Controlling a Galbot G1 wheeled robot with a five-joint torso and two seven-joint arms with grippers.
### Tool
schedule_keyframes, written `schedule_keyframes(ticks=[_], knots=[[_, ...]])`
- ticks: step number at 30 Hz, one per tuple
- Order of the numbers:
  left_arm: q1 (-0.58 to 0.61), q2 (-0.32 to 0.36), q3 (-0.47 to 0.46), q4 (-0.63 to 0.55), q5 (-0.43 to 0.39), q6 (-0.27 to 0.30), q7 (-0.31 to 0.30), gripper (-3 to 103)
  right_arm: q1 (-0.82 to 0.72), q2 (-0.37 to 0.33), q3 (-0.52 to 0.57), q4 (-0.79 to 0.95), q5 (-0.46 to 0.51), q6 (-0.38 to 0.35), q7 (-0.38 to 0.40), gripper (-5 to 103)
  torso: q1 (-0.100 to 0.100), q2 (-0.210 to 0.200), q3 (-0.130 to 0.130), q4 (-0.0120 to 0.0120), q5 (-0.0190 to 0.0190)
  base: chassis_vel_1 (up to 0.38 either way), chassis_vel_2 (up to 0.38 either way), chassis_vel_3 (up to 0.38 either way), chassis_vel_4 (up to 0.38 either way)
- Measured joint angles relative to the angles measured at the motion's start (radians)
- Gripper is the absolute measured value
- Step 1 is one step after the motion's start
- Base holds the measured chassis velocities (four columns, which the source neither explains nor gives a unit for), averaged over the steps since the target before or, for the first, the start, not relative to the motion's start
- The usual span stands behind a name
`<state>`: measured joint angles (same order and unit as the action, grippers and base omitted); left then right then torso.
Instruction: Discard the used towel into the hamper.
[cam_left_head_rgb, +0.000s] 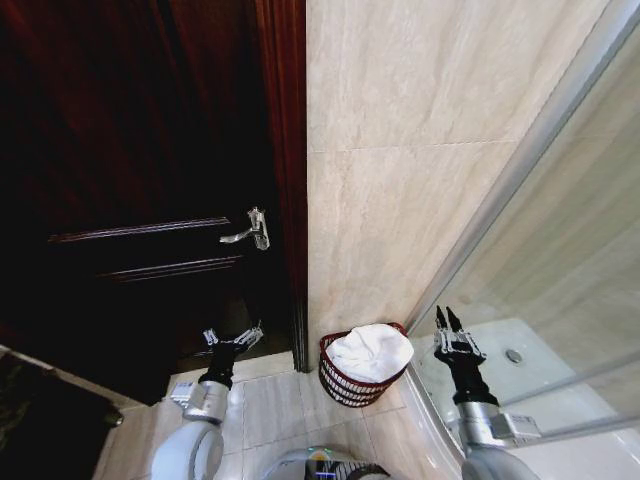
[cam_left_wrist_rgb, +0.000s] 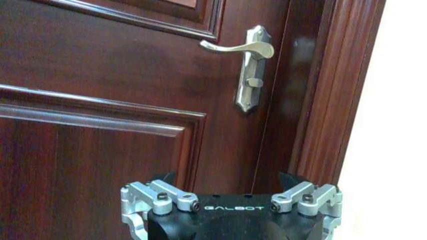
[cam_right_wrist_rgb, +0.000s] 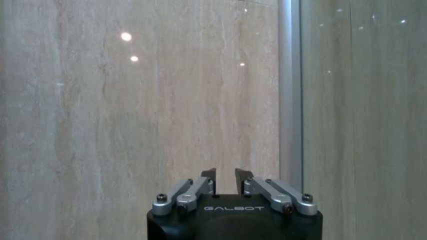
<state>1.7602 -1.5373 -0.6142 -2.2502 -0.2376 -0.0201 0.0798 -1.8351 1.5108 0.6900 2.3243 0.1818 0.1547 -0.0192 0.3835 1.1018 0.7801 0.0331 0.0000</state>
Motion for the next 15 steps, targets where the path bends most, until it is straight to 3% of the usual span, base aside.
schedule_keyframes(ticks=[7, 15], knots=[[0.0, 0.001, 0.0, 0.0, -0.001, 0.0, 0.0, 100, 0.0, 0.0, 0.0, -0.001, 0.0, -0.001, 0.0, 18, 0.0, 0.0, 0.0, 0.0, 0.0, 0.014, -0.005, -0.012, 0.016], [0.0, 0.001, 0.0, 0.0, -0.001, 0.0, 0.0, 100, 0.001, 0.0, 0.0, -0.002, 0.0, -0.001, -0.001, 18, 0.0, 0.0, 0.0, 0.0001, 0.0001, 0.121, -0.13, -0.144, 0.126]])
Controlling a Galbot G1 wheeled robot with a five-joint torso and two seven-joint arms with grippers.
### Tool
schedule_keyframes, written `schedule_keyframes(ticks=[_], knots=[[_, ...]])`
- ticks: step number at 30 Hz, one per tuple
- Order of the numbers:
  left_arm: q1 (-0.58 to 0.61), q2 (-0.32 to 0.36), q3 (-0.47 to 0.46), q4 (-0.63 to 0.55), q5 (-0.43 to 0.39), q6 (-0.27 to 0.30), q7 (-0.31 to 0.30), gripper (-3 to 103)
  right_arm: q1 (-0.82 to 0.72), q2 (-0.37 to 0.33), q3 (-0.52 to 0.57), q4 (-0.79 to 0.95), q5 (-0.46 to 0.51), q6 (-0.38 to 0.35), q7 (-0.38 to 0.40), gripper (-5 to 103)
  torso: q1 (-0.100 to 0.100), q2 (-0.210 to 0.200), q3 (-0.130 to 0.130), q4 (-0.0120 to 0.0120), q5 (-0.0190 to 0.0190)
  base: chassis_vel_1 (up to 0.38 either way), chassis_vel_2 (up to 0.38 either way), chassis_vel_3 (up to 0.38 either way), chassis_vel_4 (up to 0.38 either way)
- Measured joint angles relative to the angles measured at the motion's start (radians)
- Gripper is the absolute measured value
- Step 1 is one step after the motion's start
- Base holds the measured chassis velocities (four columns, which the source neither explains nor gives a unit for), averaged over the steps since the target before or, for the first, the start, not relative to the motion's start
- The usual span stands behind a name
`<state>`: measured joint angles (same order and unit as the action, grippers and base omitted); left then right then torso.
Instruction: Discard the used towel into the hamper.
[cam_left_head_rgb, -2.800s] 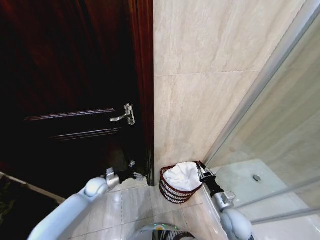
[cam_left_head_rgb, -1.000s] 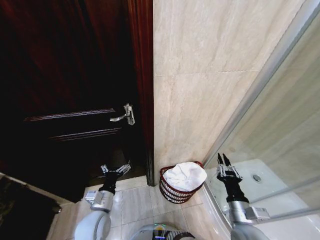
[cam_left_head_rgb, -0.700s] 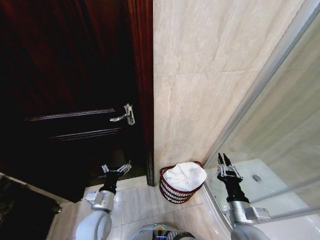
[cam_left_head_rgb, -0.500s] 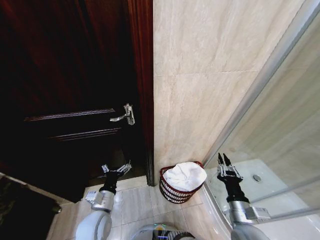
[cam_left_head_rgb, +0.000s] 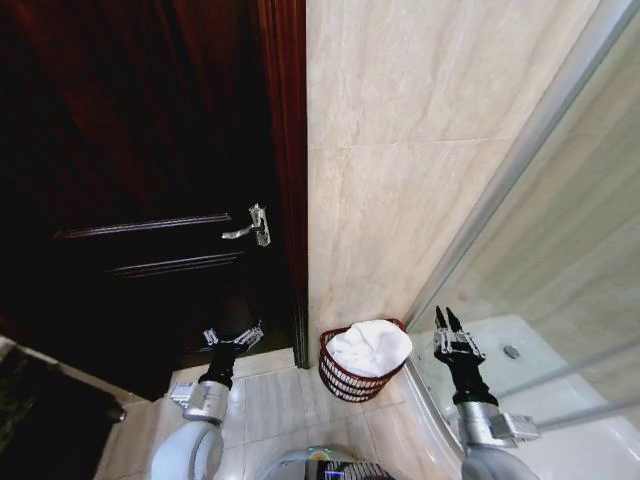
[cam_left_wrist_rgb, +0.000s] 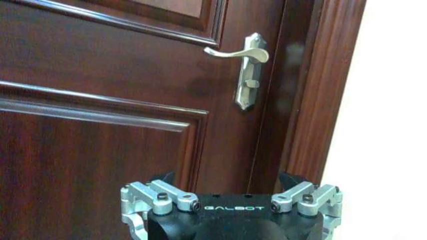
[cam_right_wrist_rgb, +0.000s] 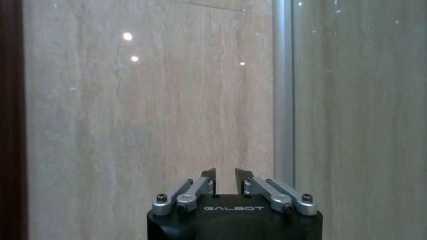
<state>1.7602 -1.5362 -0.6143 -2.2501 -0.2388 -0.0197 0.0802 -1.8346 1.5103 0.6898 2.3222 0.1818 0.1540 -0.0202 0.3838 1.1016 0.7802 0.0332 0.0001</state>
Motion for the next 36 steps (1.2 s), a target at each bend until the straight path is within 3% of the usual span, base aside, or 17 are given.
schedule_keyframes(ticks=[21, 24, 36], knots=[[0.001, 0.001, 0.0, 0.0, 0.0, 0.001, 0.0, 100, 0.0, 0.0, 0.0, -0.001, 0.0, 0.0, -0.001, 18, -0.002, 0.001, -0.001, 0.0004, 0.0, 0.269, -0.279, -0.273, 0.277], [0.001, 0.001, 0.0, 0.0, 0.0, 0.002, 0.0, 100, -0.001, 0.0, 0.0, -0.001, 0.0, 0.0, -0.001, 18, -0.002, 0.001, -0.001, -0.0005, 0.0008, 0.086, -0.059, -0.146, 0.123], [0.0, 0.001, 0.0, 0.0, 0.0, 0.002, 0.0, 100, 0.001, 0.0, 0.0, -0.001, 0.0, 0.0, -0.001, 18, 0.001, 0.0, 0.0, 0.0, 0.0, -0.042, 0.047, 0.046, -0.043]])
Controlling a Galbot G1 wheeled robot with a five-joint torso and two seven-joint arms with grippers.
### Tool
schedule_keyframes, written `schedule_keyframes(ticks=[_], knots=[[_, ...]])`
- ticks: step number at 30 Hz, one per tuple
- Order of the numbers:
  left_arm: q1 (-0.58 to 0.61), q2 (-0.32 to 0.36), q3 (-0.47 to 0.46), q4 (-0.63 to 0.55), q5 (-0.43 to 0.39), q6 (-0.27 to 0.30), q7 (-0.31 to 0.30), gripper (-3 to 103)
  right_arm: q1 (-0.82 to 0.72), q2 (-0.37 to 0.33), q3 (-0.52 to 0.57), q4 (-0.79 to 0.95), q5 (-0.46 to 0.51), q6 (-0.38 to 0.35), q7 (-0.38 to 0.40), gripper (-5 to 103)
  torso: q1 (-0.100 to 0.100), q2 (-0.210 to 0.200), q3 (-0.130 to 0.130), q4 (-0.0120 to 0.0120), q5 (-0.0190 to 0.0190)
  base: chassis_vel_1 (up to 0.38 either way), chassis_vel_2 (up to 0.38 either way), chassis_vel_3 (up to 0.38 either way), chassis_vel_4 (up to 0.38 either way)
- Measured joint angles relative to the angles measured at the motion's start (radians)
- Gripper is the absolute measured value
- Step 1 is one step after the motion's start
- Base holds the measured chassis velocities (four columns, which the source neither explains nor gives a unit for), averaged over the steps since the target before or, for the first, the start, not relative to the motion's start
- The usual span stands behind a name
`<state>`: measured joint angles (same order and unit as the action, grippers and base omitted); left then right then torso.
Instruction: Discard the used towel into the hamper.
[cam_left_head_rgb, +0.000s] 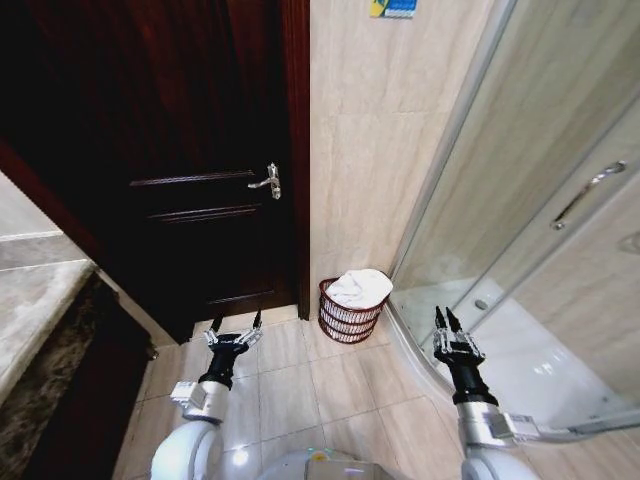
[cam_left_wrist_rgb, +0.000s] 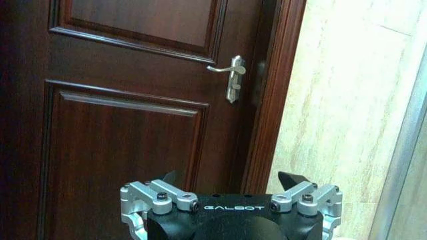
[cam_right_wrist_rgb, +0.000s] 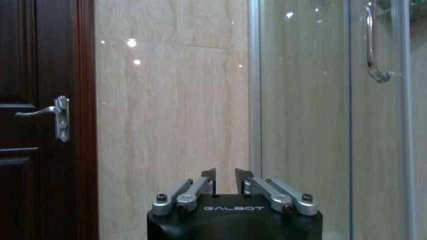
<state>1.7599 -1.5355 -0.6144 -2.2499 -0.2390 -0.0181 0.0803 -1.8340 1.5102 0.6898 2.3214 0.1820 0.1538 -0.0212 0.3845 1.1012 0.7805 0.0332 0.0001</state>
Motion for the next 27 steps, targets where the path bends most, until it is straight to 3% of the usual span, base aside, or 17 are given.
schedule_keyframes(ticks=[27], knots=[[0.0, 0.0, 0.0, 0.0, 0.0, 0.0, 0.0, 100, 0.0, 0.0, 0.0, 0.0, 0.0, 0.0, 0.0, 18, -0.001, 0.001, 0.0, 0.0002, -0.0002, 0.084, 0.064, 0.07, 0.077]])
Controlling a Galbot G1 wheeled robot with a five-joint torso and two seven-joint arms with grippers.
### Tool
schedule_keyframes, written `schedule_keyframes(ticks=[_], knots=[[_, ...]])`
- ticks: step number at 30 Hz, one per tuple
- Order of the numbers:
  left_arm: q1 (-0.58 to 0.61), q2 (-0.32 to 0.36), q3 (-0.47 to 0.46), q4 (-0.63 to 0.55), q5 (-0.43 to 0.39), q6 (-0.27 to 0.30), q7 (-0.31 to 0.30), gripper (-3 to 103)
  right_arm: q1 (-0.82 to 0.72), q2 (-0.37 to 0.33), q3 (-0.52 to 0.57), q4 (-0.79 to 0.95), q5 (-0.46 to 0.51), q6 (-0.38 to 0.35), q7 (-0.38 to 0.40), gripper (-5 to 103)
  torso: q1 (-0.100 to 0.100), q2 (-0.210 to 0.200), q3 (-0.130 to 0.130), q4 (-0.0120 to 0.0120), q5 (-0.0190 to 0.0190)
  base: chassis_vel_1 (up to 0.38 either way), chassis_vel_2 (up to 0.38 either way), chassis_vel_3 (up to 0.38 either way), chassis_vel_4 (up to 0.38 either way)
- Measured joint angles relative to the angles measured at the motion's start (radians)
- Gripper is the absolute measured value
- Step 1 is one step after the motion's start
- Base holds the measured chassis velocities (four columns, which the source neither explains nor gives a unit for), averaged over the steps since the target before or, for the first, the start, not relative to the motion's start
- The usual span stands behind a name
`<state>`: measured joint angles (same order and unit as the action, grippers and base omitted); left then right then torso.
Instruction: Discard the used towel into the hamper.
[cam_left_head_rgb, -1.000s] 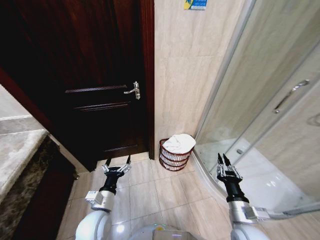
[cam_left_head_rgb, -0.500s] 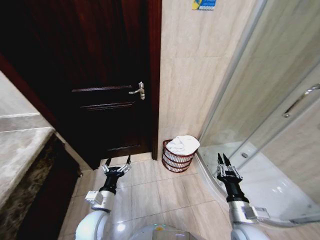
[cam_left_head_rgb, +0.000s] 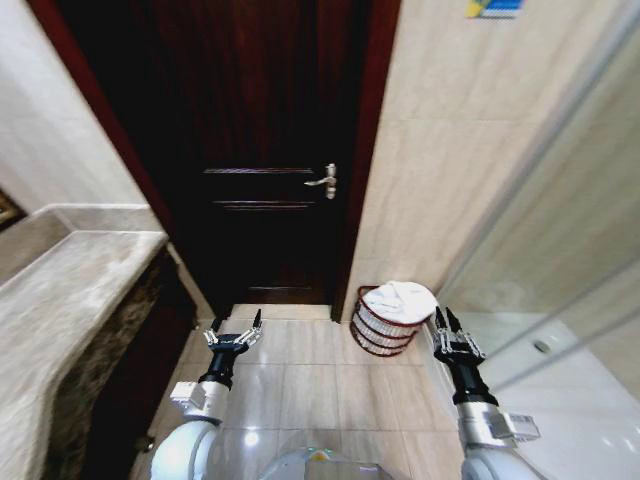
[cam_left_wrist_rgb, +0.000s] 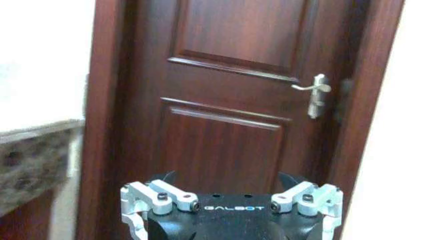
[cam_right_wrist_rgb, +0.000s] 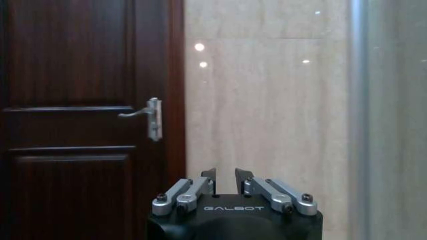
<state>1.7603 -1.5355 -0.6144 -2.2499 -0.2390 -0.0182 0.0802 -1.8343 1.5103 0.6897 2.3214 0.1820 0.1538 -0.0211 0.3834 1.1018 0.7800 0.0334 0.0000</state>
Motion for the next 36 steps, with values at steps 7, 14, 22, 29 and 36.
schedule_keyframes(ticks=[7, 14, 22, 29, 36], knots=[[0.0, 0.0, 0.0, 0.0, 0.0, 0.0, 0.0, 100, 0.0, 0.0, 0.0, 0.0, 0.0, 0.0, 0.0, 18, 0.0, 0.0, 0.0, -0.0004, 0.0001, 0.043, 0.048, 0.039, 0.038], [0.0, 0.0, 0.0, 0.0, 0.0, 0.0, 0.0, 100, 0.0, 0.0, 0.0, 0.0, 0.0, 0.0, 0.0, 18, 0.0, 0.0, 0.0, -0.0002, 0.0002, 0.045, 0.031, -0.041, -0.039], [0.0, 0.0, 0.0, 0.0, 0.0, 0.0, 0.0, 100, 0.0, 0.0, 0.0, 0.0, 0.0, 0.0, 0.0, 18, 0.0, 0.0, 0.0, -0.0003, -0.0004, 0.173, 0.16, -0.173, -0.173], [0.0, 0.001, -0.001, 0.0, 0.0, 0.0, 0.0, 100, 0.0, 0.0, 0.0, 0.0, 0.0, 0.0, 0.0, 18, 0.0, 0.0, 0.0, -0.0002, 0.0001, 0.181, 0.185, -0.191, -0.164], [0.0, 0.0, 0.0, 0.0, 0.0, 0.0, 0.0, 100, 0.0, 0.0, 0.0, 0.0, 0.0, 0.0, 0.0, 18, 0.0, 0.0, 0.0, -0.0003, 0.0003, 0.014, 0.006, -0.005, -0.005]])
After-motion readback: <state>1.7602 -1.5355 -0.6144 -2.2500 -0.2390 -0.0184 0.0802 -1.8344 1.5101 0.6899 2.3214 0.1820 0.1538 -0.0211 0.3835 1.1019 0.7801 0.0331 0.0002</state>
